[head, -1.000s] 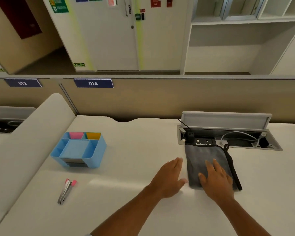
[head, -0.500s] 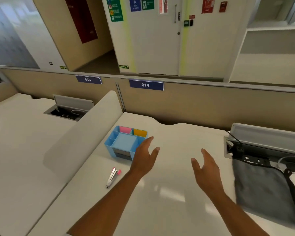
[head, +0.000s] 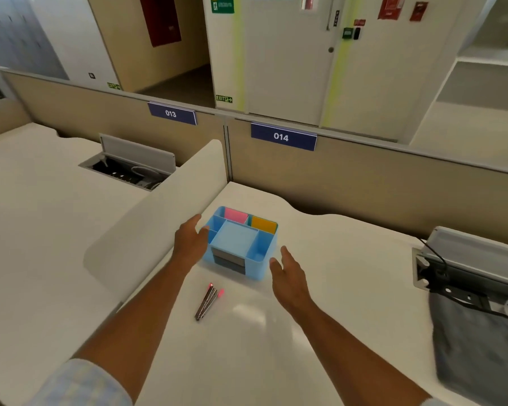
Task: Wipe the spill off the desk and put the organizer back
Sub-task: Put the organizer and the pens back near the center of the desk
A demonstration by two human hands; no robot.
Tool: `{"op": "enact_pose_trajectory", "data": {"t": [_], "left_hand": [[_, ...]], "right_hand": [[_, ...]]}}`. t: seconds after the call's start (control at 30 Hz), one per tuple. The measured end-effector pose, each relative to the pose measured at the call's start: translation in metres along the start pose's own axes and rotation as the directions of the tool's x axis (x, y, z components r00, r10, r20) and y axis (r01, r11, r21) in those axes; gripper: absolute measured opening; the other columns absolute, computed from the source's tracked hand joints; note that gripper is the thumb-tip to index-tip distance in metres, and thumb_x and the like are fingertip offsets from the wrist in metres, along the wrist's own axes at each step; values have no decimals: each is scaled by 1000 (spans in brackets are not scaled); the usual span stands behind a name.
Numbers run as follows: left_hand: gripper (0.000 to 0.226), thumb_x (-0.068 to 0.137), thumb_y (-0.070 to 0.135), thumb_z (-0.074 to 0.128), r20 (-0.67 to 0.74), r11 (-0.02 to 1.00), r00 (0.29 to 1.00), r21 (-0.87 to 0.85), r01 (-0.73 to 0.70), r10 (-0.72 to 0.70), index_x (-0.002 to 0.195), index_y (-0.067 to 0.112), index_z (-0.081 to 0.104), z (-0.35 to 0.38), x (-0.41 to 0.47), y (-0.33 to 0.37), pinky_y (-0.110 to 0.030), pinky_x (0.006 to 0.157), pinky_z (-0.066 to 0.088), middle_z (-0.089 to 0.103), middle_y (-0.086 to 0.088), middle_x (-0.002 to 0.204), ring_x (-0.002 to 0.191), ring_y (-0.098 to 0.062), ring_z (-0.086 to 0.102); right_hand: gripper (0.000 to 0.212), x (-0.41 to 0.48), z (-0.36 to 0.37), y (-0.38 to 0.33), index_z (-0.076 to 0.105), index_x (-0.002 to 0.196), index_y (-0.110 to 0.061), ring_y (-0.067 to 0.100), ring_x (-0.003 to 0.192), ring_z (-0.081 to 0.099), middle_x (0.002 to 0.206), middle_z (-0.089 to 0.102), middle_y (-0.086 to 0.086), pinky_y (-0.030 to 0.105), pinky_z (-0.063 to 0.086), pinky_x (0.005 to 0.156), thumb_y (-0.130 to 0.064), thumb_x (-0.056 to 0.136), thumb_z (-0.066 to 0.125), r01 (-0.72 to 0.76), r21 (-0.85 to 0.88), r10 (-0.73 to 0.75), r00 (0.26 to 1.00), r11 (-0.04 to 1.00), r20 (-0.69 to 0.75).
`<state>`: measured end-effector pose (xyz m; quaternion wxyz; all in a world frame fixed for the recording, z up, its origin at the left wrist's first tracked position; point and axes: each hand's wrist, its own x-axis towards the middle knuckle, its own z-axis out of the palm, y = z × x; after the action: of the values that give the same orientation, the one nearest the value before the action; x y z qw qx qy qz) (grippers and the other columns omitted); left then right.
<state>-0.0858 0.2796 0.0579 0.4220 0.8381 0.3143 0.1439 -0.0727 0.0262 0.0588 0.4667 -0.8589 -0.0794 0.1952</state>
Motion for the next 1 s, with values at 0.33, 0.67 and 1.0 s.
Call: {"op": "enact_pose_trajectory", "data": {"t": [0.33,0.67,1.0], "left_hand": [[28,95,8,46,167,978,980,-163,131,-104,102,6,72,5,12,-25,-37,72,49,72,-22,98,84,-28,64],[24,97,11,55,201,967,978,-237,98,-50,94,26,73,4,-1,-5,-31,72,57,75,-5,89,90,-22,71],[14,102,24,59,252,933,966,-358,36,60,95,27,71,57,-52,56,-32,79,58,75,-1,89,89,-22,70]], "right_hand": [[61,15,27,0,12,163,-26,26,151,31,168,24,4,41,34,118,-43,109,34,-150,136,135,984,979,113],[55,13,14,6,19,161,-28,20,141,43,160,39,2,39,42,111,-36,110,38,-132,259,98,985,957,142],[58,-7,-65,44,15,162,-38,22,145,39,161,37,-1,51,38,119,-40,109,39,-106,259,113,994,960,-10]]}}
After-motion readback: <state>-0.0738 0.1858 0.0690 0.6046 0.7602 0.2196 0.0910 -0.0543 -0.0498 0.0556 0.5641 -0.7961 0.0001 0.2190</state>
